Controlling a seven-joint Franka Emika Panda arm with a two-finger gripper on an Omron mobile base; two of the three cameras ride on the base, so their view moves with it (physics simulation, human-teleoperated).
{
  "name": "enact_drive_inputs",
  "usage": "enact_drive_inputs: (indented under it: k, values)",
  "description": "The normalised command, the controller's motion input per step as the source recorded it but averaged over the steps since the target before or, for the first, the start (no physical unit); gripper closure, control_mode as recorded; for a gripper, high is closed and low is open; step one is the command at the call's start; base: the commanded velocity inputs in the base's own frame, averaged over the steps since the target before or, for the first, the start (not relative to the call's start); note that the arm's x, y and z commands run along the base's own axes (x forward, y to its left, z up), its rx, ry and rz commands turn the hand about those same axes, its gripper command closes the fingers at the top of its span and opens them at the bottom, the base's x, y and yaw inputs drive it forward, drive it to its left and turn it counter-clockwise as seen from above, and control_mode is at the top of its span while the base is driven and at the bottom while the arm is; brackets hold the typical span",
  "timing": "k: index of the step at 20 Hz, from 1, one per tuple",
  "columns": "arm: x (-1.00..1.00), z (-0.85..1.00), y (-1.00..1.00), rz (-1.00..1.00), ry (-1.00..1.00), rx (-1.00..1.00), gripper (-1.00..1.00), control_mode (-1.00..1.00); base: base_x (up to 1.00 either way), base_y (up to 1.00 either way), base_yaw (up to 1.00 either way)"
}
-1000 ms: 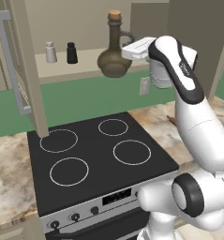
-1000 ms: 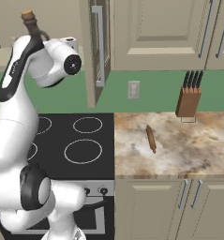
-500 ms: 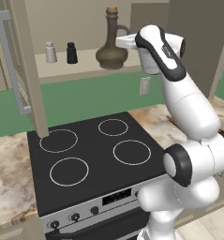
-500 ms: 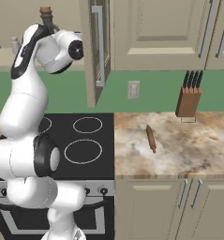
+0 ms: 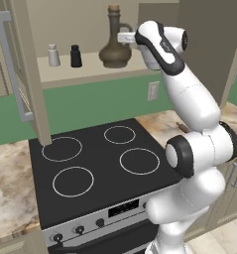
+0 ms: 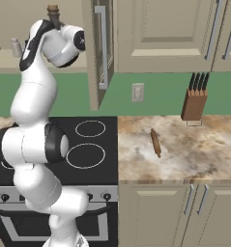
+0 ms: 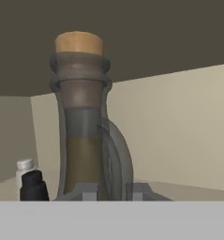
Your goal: There are various items on the counter. Only move the condiments/shakers into the cabinet.
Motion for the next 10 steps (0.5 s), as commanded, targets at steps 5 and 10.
enact_drive_inputs:
  k: [5, 10]
  values:
    - [0.44, -0.09, 0.21, -0.02, 0.0, 0.03, 1.0, -1.0, 0.0, 0.0, 0.0]
    - [0.25, -0.25, 0.09, -0.01, 0.0, 0.01, 1.0, -1.0, 0.0, 0.0, 0.0]
